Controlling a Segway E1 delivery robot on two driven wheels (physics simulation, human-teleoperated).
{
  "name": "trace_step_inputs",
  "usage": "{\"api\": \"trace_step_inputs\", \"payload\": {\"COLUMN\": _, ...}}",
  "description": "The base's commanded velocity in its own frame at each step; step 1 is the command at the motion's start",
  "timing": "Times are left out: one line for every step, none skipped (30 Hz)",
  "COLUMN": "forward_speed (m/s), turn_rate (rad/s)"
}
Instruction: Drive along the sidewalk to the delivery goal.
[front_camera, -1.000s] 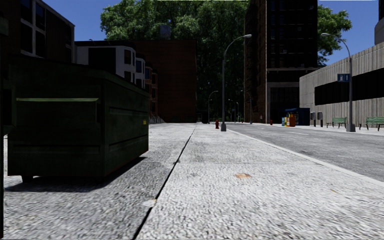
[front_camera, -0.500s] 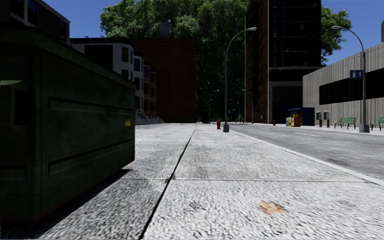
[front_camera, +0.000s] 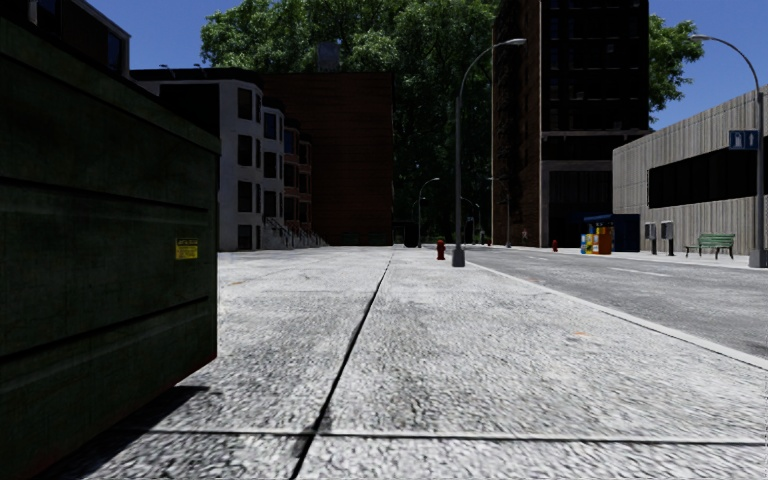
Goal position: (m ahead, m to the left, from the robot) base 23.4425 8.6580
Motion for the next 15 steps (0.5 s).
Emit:
{"api": "trace_step_inputs", "payload": {"forward_speed": 2.00, "turn_rate": 0.00}}
{"api": "trace_step_inputs", "payload": {"forward_speed": 2.00, "turn_rate": 0.00}}
{"api": "trace_step_inputs", "payload": {"forward_speed": 2.00, "turn_rate": 0.00}}
{"api": "trace_step_inputs", "payload": {"forward_speed": 2.00, "turn_rate": 0.00}}
{"api": "trace_step_inputs", "payload": {"forward_speed": 2.00, "turn_rate": 0.00}}
{"api": "trace_step_inputs", "payload": {"forward_speed": 2.00, "turn_rate": 0.00}}
{"api": "trace_step_inputs", "payload": {"forward_speed": 2.00, "turn_rate": 0.00}}
{"api": "trace_step_inputs", "payload": {"forward_speed": 2.00, "turn_rate": 0.00}}
{"api": "trace_step_inputs", "payload": {"forward_speed": 2.00, "turn_rate": 0.00}}
{"api": "trace_step_inputs", "payload": {"forward_speed": 2.00, "turn_rate": 0.00}}
{"api": "trace_step_inputs", "payload": {"forward_speed": 2.00, "turn_rate": 0.00}}
{"api": "trace_step_inputs", "payload": {"forward_speed": 2.00, "turn_rate": 0.00}}
{"api": "trace_step_inputs", "payload": {"forward_speed": 2.00, "turn_rate": 0.00}}
{"api": "trace_step_inputs", "payload": {"forward_speed": 2.00, "turn_rate": 0.12}}
{"api": "trace_step_inputs", "payload": {"forward_speed": 2.00, "turn_rate": 0.25}}
